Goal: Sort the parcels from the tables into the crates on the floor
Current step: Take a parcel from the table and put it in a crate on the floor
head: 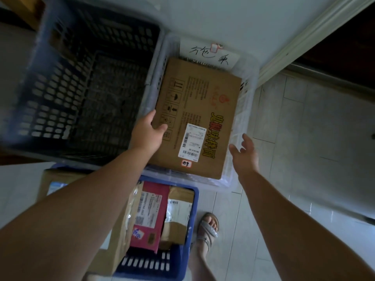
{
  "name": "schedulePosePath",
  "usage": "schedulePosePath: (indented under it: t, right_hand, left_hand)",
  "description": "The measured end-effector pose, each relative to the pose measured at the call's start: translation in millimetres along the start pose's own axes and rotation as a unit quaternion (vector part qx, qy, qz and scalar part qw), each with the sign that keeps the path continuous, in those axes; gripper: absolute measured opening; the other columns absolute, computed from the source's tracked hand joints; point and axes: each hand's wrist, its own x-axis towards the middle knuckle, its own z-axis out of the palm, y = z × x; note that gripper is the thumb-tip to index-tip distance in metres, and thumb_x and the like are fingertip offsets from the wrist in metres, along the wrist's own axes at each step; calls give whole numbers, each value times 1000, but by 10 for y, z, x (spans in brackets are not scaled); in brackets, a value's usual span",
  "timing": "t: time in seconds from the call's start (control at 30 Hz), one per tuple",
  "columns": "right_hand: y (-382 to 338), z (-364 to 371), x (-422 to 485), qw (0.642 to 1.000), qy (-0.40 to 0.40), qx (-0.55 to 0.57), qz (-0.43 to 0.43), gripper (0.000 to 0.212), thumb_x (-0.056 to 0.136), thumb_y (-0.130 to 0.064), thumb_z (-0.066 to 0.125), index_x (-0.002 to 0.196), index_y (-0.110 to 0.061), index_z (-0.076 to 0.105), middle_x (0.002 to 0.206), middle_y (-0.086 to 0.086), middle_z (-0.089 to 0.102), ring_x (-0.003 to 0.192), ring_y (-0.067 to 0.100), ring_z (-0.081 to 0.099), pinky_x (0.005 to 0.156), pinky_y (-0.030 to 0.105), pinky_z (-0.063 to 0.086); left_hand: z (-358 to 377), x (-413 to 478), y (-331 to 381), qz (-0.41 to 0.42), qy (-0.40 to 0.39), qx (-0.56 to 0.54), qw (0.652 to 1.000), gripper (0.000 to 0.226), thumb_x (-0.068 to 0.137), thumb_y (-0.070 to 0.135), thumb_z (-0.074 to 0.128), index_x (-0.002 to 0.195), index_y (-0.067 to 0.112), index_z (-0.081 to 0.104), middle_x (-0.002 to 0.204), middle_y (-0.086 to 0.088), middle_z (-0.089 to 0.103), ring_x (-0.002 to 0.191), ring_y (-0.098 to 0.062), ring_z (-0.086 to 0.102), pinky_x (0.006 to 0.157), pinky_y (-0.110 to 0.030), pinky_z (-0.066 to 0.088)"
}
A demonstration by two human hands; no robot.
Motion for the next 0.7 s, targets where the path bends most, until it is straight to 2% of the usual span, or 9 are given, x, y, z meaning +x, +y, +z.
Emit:
schedulePosePath:
  t: [0.1,0.23,0.33,0.4,0.47,0.5,0.57,0.63,0.7]
  right_hand:
    - [-220,-28,-311,1000,5,20,0,57,96,-22,55,148,-23,32,150,5,38,126,19,47,81,22,41]
    - [-576,-76,-863,999,15,29,-19,49,98,-20,52,144,-22,38,140,4,49,92,7,45,58,14,38]
    - [-859,-119,-1469,996,43,72,-30,45,98,-18,51,142,-21,42,134,4,53,82,5,44,60,13,37]
    - [-1044,-125,-1956,992,64,102,-39,45,98,-16,51,142,-19,42,118,-1,58,72,-1,45,53,7,38]
    - [-1193,-131,-2388,987,85,134,-37,45,98,-12,51,142,-18,42,91,-12,51,64,-6,45,43,5,40]
    - [-1282,-108,-2653,983,94,152,-36,45,97,-11,51,141,-18,42,85,-17,47,64,-7,46,44,6,41]
    - [-1462,-46,-3051,980,96,170,-44,44,97,-13,53,140,-19,44,89,-18,50,72,-4,53,56,11,47]
    - [-1658,24,-3449,977,100,179,-62,45,95,-20,55,139,-24,44,108,-14,57,89,8,63,75,30,57]
    - [-1791,55,-3645,976,98,178,-75,47,93,-25,57,139,-27,44,119,-11,56,100,17,64,86,42,56]
  left_hand:
    - [-208,-202,135,10,-16,-13,1000,58,93,25,58,146,19,34,150,-4,36,138,-21,34,111,-34,30]
    - [-579,-591,399,22,-38,-38,998,58,93,23,58,146,19,34,149,-4,38,136,-20,37,109,-33,32]
    - [-997,-964,680,67,-69,-40,995,59,92,23,59,145,19,34,146,-5,43,131,-21,43,106,-34,37]
    - [-1353,-1253,854,111,-94,-32,989,60,91,24,60,145,18,34,144,-6,45,128,-21,46,105,-36,40]
    - [-1700,-1521,992,143,-107,-19,984,60,92,25,59,146,19,33,144,-6,45,128,-21,47,102,-33,41]
    - [-1949,-1675,1035,160,-110,-13,981,60,92,25,59,146,19,33,144,-5,45,128,-20,47,99,-30,41]
    - [-2375,-1923,1095,189,-105,-6,976,60,92,26,58,146,20,33,144,-3,45,127,-19,47,92,-25,40]
    - [-2809,-2141,1126,214,-102,-4,972,59,93,26,58,146,19,33,144,-3,44,127,-19,46,96,-27,40]
    - [-3031,-2261,1146,216,-94,-17,972,58,93,25,58,145,18,34,145,-3,44,129,-18,45,106,-33,38]
